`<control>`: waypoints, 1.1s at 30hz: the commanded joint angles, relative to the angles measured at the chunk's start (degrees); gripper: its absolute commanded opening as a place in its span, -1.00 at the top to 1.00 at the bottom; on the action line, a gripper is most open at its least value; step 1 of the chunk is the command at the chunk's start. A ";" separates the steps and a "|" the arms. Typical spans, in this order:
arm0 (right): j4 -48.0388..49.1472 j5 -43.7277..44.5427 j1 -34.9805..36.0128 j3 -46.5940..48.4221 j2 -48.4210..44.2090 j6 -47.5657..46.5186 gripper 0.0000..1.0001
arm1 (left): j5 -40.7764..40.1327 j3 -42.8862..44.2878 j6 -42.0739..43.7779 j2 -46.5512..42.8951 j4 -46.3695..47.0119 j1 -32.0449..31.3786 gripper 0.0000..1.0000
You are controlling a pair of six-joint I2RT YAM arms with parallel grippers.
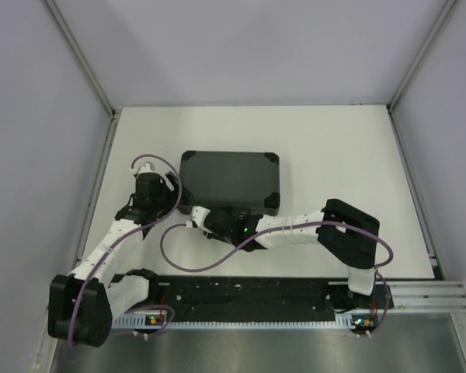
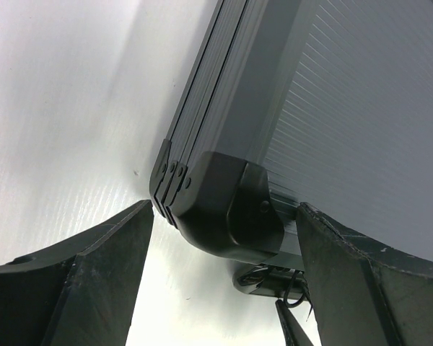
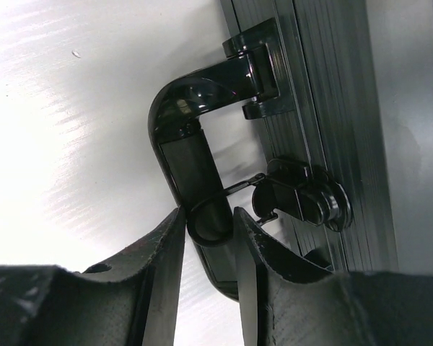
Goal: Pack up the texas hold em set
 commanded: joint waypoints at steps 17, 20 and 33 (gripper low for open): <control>-1.13 9.90 -0.19 7.69 -3.35 -2.86 1.00 | -2.65 -2.54 3.88 1.14 -7.49 1.39 -0.69; -1.13 10.07 -0.71 8.39 -5.02 -3.57 1.00 | -2.56 -2.63 3.88 0.97 -7.31 1.39 -0.69; -2.36 14.46 -2.91 13.93 -1.78 -3.57 1.00 | -1.15 -1.14 3.35 3.07 -6.61 1.39 -0.67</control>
